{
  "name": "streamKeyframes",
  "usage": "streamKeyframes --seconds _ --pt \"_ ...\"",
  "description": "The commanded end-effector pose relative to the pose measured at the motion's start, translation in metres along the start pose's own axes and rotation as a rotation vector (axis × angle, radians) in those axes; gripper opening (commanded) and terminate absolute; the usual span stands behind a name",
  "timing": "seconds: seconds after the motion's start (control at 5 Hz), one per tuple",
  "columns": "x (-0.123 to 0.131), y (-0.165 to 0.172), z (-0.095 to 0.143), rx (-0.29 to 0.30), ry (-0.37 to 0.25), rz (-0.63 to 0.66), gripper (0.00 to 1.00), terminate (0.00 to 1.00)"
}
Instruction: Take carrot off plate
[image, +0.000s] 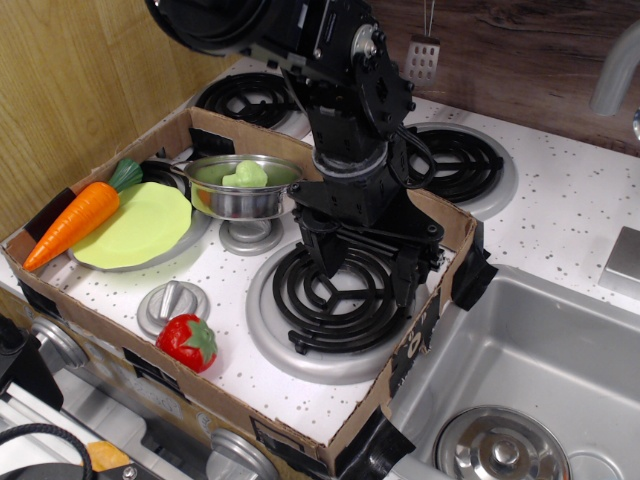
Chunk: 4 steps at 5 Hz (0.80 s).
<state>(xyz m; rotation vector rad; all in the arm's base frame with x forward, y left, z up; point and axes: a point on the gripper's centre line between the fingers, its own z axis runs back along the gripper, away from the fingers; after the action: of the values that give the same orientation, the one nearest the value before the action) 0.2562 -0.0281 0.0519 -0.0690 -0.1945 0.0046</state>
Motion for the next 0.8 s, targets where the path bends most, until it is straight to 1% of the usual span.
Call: streamKeyframes --seconds 0.0,0.2,0.4,0.6 --pt "0.000 0.000 0.000 0.000 0.000 0.000 1.00 0.00" --pt "-0.003 0.018 0.009 0.062 -0.024 0.039 1.00 0.00" --pt "-0.006 0.031 0.022 0.158 -0.020 0.094 1.00 0.00" --pt "-0.007 0.050 0.030 0.166 -0.032 0.099 1.00 0.00"
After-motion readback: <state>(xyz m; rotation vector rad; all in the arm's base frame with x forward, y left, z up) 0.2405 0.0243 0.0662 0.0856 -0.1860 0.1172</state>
